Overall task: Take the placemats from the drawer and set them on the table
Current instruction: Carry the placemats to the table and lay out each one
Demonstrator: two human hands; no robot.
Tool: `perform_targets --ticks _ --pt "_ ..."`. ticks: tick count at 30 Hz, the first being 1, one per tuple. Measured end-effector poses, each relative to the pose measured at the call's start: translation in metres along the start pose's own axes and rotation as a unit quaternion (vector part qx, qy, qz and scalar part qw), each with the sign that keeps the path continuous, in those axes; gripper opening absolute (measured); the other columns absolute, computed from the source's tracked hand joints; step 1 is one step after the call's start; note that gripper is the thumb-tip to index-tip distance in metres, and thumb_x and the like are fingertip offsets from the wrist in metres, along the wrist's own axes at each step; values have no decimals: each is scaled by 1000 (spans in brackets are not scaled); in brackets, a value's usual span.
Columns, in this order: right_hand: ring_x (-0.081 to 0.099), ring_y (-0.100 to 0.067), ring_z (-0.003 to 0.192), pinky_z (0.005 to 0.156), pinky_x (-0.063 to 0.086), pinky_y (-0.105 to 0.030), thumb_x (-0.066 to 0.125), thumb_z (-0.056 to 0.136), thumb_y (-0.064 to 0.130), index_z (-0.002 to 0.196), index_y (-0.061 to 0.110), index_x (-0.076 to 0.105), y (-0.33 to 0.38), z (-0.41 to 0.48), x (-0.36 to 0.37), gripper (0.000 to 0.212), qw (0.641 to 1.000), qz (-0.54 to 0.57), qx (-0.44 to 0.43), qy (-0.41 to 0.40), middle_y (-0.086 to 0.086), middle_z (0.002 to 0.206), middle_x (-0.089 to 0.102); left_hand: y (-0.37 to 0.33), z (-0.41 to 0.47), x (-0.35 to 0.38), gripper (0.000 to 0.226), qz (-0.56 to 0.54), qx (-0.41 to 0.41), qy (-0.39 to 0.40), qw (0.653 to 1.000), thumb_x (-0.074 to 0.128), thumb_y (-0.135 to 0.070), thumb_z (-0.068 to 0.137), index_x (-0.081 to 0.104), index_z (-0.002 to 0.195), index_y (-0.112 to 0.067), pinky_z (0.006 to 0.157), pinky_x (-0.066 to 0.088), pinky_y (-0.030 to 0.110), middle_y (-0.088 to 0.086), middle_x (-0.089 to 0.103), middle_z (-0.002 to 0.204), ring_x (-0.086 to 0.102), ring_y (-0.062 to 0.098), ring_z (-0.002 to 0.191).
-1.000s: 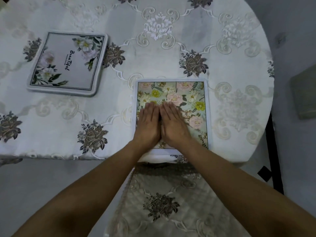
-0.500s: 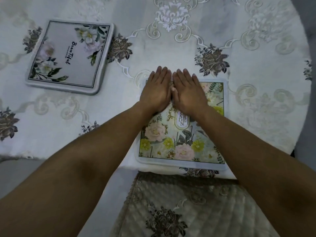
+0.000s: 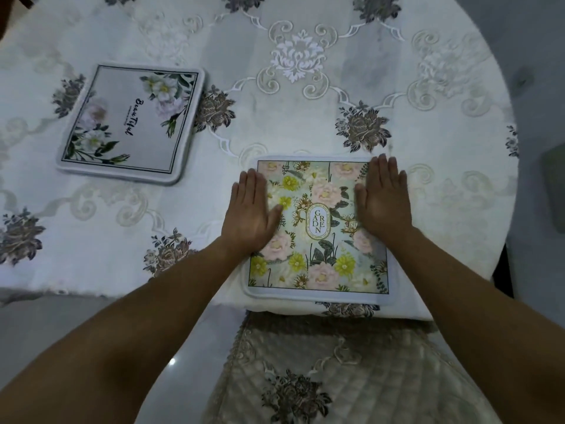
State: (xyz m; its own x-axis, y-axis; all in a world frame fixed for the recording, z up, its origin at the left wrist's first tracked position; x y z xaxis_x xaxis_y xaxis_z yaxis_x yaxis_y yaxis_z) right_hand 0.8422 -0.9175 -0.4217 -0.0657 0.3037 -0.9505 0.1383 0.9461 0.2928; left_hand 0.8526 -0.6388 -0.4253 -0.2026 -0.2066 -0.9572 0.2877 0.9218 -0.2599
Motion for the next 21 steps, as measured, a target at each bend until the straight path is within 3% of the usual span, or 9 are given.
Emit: perform_targets --ticks 5,13,16,18,21 --pt "2 -29 151 123 6 -47 20 102 41 155 3 12 8 -73 11 65 999 -8 10 32 -15 163 9 -8 -59 7 80 -3 -1 9 1000 23 -55 99 5 154 0 123 6 47 23 3 162 -2 34 150" --pt "7 -29 151 118 6 -54 8 95 46 155 5 14 30 -148 2 73 988 -58 47 134 -13 163 12 -18 -108 -5 80 17 -5 88 996 19 -55 98 5 154 -1 122 8 48 23 4 161 3 38 150" --pt "24 -31 145 116 18 -52 22 100 38 140 6 40 48 -135 -27 54 983 -68 47 164 -15 151 37 -20 -101 -32 74 45 7 113 993 37 -38 95 6 154 -6 121 4 52 19 2 163 -3 39 149" --pt "48 -33 124 100 38 -41 38 99 30 116 7 58 68 -127 -59 35 989 -51 39 134 -16 124 59 -19 -97 -57 70 54 21 104 993 44 -31 92 18 152 -7 120 10 51 16 16 161 5 36 150" --pt "59 -33 98 72 42 -33 49 94 22 94 9 60 96 -127 -100 17 995 -16 35 88 -15 102 63 -14 -99 -93 47 45 29 62 997 52 -30 88 49 130 -9 108 33 44 13 53 134 39 34 135"
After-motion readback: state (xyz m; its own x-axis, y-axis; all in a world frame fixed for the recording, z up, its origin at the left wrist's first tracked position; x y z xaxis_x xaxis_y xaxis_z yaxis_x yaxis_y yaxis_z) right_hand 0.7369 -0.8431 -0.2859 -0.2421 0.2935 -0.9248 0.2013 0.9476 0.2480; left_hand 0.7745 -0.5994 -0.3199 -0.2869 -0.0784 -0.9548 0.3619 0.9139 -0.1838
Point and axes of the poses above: each hand's wrist, its own z-axis towards the middle knuckle, its own x-axis out of the palm, y = z × x, the point moved 6 cm from there along z, towards the middle knuckle
